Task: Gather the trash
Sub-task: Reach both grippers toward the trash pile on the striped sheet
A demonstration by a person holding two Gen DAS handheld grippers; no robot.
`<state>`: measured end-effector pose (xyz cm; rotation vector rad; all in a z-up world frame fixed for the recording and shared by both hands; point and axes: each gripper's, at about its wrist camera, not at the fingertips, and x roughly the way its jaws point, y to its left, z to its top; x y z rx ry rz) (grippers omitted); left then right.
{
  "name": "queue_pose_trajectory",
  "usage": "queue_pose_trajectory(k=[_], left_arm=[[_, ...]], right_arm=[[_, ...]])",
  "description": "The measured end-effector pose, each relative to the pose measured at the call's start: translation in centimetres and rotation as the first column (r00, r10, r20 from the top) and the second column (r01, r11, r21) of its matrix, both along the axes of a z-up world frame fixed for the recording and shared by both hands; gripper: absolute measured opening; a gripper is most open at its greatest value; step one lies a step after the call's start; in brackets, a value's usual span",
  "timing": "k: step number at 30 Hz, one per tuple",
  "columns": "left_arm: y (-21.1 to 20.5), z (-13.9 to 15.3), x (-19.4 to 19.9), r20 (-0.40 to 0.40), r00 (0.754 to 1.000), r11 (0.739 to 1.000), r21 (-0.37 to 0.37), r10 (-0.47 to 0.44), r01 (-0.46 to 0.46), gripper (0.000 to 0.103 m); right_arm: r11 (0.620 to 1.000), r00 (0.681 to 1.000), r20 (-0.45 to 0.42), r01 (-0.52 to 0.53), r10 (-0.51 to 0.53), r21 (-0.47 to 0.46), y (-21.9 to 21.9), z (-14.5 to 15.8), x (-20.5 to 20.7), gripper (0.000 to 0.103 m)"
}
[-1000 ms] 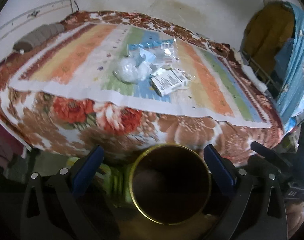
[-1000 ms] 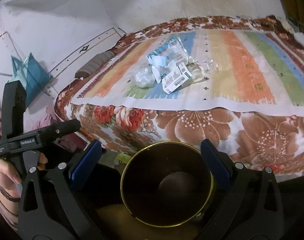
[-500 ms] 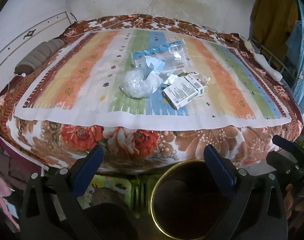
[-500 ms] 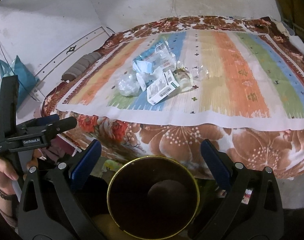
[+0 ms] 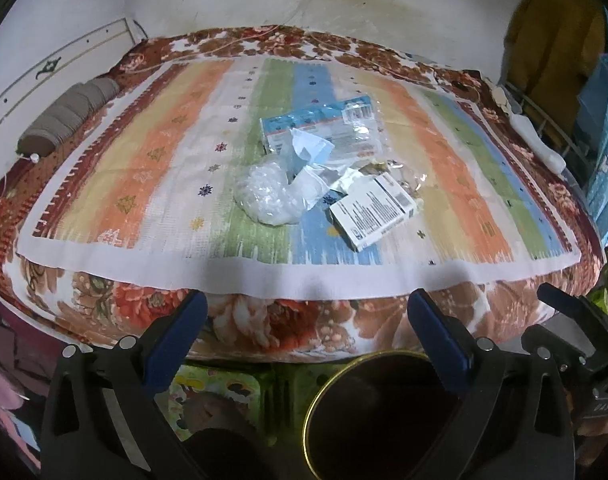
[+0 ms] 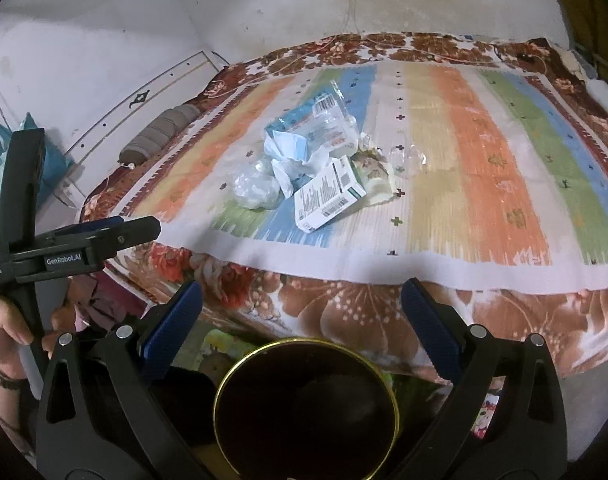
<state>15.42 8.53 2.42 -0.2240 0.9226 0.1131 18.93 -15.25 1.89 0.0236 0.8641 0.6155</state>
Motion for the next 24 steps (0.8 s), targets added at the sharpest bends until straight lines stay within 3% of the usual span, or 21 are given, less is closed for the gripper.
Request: queue_pose_trajectory(k=[6,8,19,24], left_arm=[[0.5,0.4,2.5,-0.004,1.0,1.0,-0.026,-0.003,0.003,0.097],[0.6,0.5,3.3,0.005,1.0,1.0,-0.001,0.005,-0.005,0.097],[2.7,0.0,8.0,0.002,0.999,0.996,-0.079,0.05,-0.05,0.097],[2.2,0.4,9.5,0.016,0.999,0.999,-0.012,0.036,-0.035,0.097]], right_arm=[[1.0,1.0,0.025,-0.006,0.007,-0.015,0.9,1.2,2.1,0.094],[1.0,1.0,0.011,-0.006,0.006,-0.013,1.2,1.2,2.8,0.094],[0.998,0.997,-0.071,-0.038,0.035,-0.041,3.2,0.6,7.6,0.094],[0.997,0.995,-0.089,-0.058,0.053,-0.047,4.4,1.0,9.6,0.094]])
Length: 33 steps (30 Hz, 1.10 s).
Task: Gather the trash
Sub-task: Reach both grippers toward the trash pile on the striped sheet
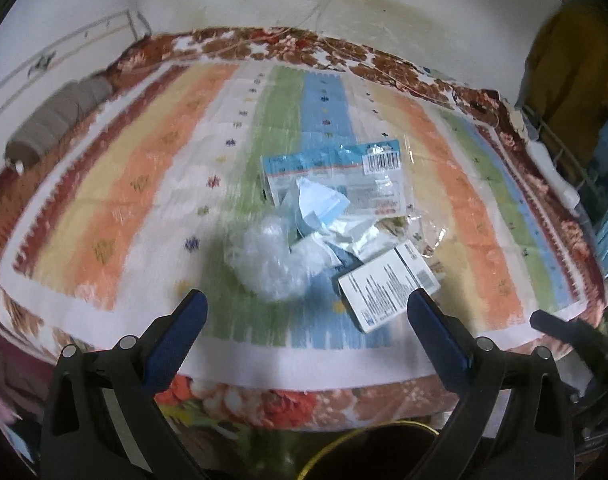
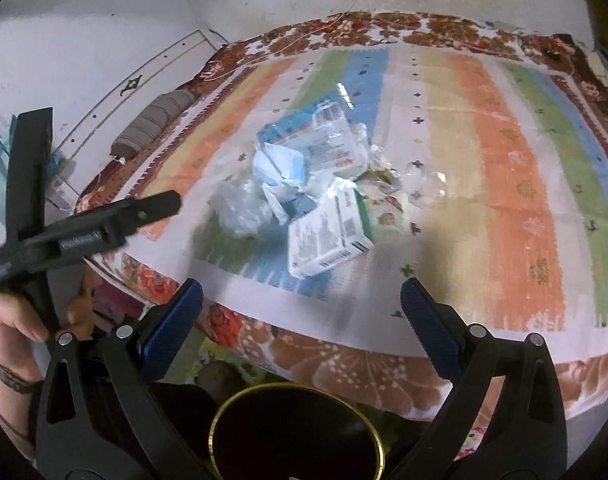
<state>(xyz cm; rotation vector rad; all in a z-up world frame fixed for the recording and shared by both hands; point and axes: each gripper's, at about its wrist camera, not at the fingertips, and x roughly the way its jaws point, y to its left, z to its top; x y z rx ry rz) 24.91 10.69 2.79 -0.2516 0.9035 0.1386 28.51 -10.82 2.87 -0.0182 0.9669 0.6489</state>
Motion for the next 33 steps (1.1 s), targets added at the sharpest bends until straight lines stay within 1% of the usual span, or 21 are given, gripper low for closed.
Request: queue_pose_trajectory(k=[2,4,6,7,8,10,11,15,17,19,22,23,26,29,31,33], left_arm=[[0.0,0.1,0.4,0.004,1.0,1.0,0.013,-0.011,0.011,0.097],[0.5,0.1,0.5,-0.016,1.0,1.0,0.007,-0.006,0.006,0.097],[1.6,0.3,0.6,-0.052,0.999,1.0,-0.009,0.01,-0.011,0.097],[2.2,0.5,0.7,-0.071,0.997,0.999,-0.031,0.005,-0.007,0.097],[2.5,0.6,0.8,-0.083,0.997,0.999,-0.035,-0.001,-0.002,0.097],[3.1,0.8,1.2,-0.102,0.995,1.0,-0.011,0.009,-0.01,0.097],[3.4,0.8,1.6,-0.112,0.994,1.0,-0.012,0.006,-0.008,0.097],[4.5,0.0,3.3,-0.134,0.991,0.997,-0.082,-0.001,-0.01,0.097],[4.8,-0.7,4.7,-0.15,0.989,0.997,-0.075,-0.013,0.002,0.097],[5.3,-1.2,6.2,-0.141,0.99,0.999,-0.053,-0.013,0.005,0.097],[6.5,-1.5,7.9,-0.099,0.995,0.999,-0.028,0.033,-0.036,0.097],[7.0,-1.7,8.5,-0.096,0.994,0.998,-0.035,0.042,-0.046,0.096],[8.1,-1.9,9.8,-0.106,0.994,0.994,-0.097,0.041,-0.052,0.096],[8.2,-2.7,9.7,-0.125,0.991,0.987,-0.15,0.035,-0.054,0.097],[7.7,-3.1,9.5,-0.142,0.989,0.989,-0.142,0.029,-0.049,0.097],[7.1,-3.3,9.3,-0.149,0.989,0.991,-0.128,0.024,-0.044,0.097]], right_arm=[[1.0,1.0,-0.004,-0.005,0.005,-0.011,0.7,0.2,0.7,0.094],[0.998,0.999,-0.025,-0.029,0.028,-0.05,1.6,0.1,1.6,0.094],[0.996,0.998,-0.029,-0.052,0.05,-0.076,2.2,-0.2,2.3,0.094],[0.994,0.997,-0.044,-0.062,0.058,-0.085,2.5,-0.5,2.8,0.094],[0.994,0.996,-0.056,-0.073,0.069,-0.084,2.7,-0.8,3.2,0.094],[0.992,0.994,-0.071,-0.086,0.079,-0.092,3.1,-1.4,3.8,0.094],[0.992,0.994,-0.075,-0.088,0.082,-0.092,3.3,-1.6,4.0,0.094],[0.996,0.994,-0.101,-0.059,0.052,-0.071,3.5,-2.4,4.5,0.094],[0.996,0.993,-0.115,-0.045,0.036,-0.078,3.6,-2.8,5.0,0.094],[0.995,0.992,-0.121,-0.039,0.028,-0.089,3.7,-3.0,5.5,0.094],[0.992,0.992,-0.119,-0.059,0.046,-0.113,4.0,-3.3,6.4,0.094],[0.99,0.991,-0.126,-0.065,0.049,-0.123,4.0,-3.6,6.6,0.094],[0.992,0.988,-0.152,-0.054,0.036,-0.114,4.0,-4.1,7.2,0.094],[0.993,0.992,-0.126,-0.036,0.022,-0.114,4.0,-4.3,7.4,0.094],[0.993,0.99,-0.137,-0.023,0.007,-0.116,3.7,-4.7,7.6,0.094],[0.995,0.986,-0.165,-0.013,-0.004,-0.098,3.3,-5.0,7.8,0.094]])
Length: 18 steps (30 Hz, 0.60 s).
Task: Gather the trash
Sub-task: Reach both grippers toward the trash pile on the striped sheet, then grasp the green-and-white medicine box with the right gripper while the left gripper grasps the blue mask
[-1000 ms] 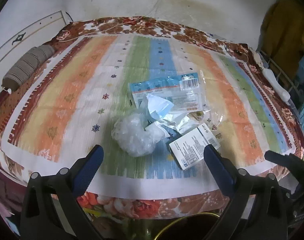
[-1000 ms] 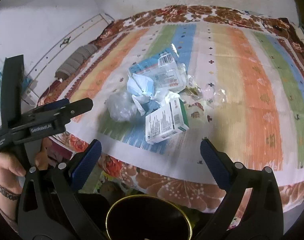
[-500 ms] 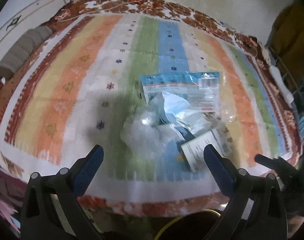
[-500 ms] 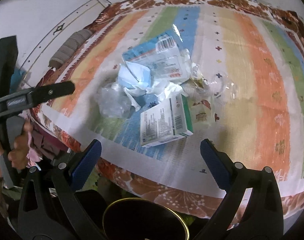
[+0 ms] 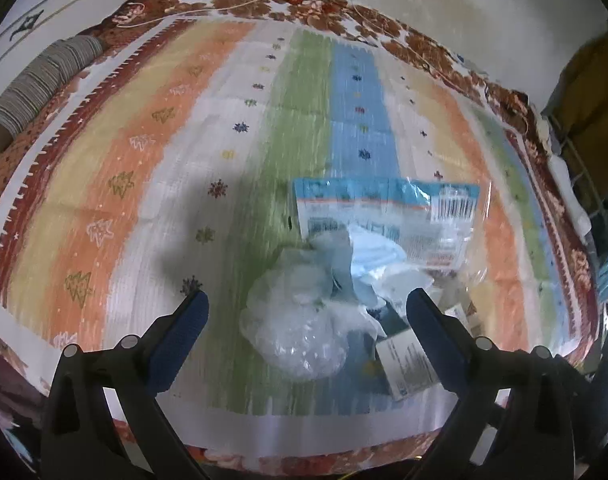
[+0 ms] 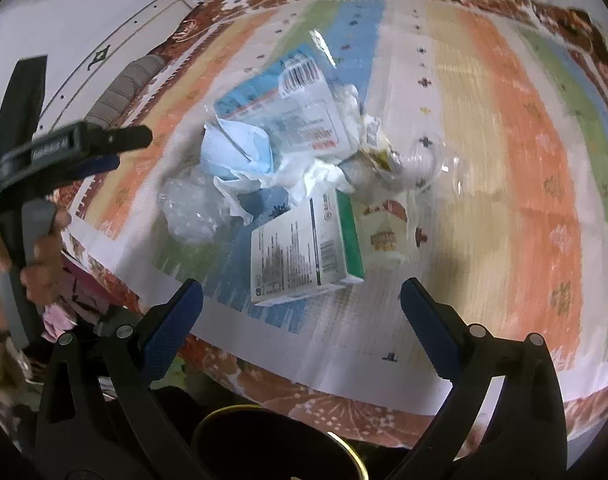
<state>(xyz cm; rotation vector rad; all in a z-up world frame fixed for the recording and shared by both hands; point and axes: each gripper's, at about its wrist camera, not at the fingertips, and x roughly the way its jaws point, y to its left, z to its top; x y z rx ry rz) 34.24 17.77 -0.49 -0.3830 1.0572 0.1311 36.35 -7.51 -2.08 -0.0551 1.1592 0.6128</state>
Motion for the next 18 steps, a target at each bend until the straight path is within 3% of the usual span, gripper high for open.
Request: queue_pose_trajectory(k=[6,9,15,18], left_arm=[[-0.1,0.0,0.0,-0.006,0.998,0.998,-0.041,0.056,-0.056,0.096],[-0.2,-0.3,0.1,-0.004,0.996,0.996,-0.02,0.084,-0.084,0.096],[-1.0,-1.3,1.1,0.017,0.998,0.998,0.019,0.052,-0.053,0.092],[-0.8,-2.1,1.9,0.012,0.998,0.998,-0.003,0.055,-0.055,0.087]], right_arm=[[0.996,0.999,-0.034,0.035,-0.033,0.079,-1.0,-0.9,0.6,0.093],[0.992,0.995,-0.074,0.071,-0.064,0.108,-1.5,-2.1,1.3,0.088],[0.99,0.989,-0.127,0.086,-0.071,0.112,-1.4,-4.1,2.1,0.079],[0.992,0.989,-0.132,0.086,-0.073,0.092,-0.9,-4.6,2.3,0.078]])
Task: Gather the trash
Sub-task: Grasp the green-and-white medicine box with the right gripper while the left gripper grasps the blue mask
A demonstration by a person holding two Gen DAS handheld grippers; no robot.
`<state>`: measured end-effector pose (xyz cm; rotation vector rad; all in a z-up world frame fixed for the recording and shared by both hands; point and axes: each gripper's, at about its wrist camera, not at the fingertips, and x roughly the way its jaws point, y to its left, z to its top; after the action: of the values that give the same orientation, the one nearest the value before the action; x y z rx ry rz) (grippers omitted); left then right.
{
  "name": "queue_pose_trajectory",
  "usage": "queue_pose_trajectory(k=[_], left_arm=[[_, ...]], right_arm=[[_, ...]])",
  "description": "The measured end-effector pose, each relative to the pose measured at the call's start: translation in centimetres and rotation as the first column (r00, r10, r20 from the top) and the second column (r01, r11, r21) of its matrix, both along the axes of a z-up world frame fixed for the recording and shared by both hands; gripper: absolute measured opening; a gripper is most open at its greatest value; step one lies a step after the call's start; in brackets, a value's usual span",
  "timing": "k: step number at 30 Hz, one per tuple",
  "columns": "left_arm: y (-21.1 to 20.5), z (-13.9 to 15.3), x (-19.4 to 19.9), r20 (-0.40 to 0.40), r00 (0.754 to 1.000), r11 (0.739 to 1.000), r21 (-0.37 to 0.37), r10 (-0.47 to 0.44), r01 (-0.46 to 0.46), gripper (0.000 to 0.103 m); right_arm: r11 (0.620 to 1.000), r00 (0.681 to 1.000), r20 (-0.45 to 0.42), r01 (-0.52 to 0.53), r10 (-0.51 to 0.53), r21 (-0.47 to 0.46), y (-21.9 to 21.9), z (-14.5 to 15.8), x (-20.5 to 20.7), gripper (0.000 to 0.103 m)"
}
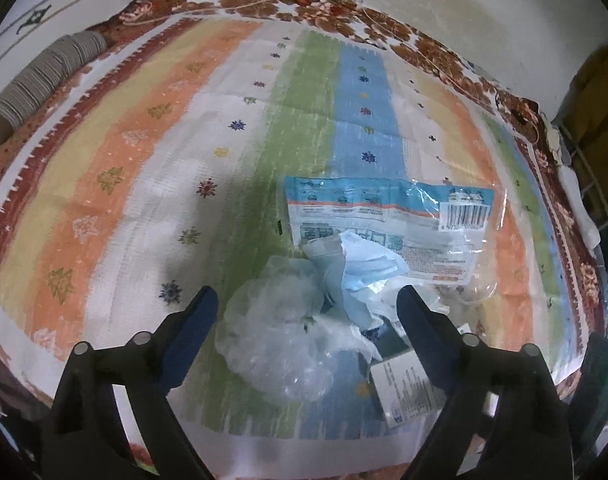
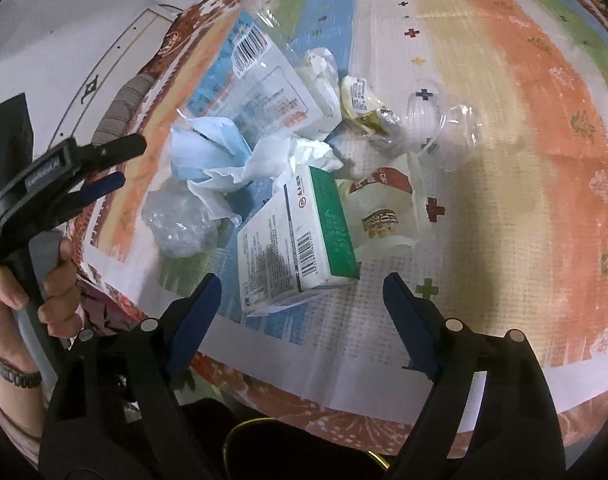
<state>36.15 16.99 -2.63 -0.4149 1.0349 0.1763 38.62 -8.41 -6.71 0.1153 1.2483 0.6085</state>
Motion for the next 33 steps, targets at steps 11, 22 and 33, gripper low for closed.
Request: queue_pose_trajectory(k=[11,22,33], left_arm=[[-1.1,-1.9,2.2,-0.017,0.998,0.999,0.009,-0.053,0.054,0.053],[-2.0,-2.3,2.6,-0.017,0.998,0.998,0.025,-0.064,0.064,0.002],[-2.6,1.3,0.3,0.072,0.995,0.997,0.029,-0.07,0.068,0.001]], right_arm=[[0.993,0.994,-0.096,0.054,-0.044,0.104,-1.2,-2.6,1.9,0.07],[0.988,0.992,-0.119,0.047,-0.029,0.149,-1.2,-2.3,2.1,0.034],[0.994,0.998,-0.053,0.025,-0.019,0.107,-1.4,1.0,1.2,0.024]])
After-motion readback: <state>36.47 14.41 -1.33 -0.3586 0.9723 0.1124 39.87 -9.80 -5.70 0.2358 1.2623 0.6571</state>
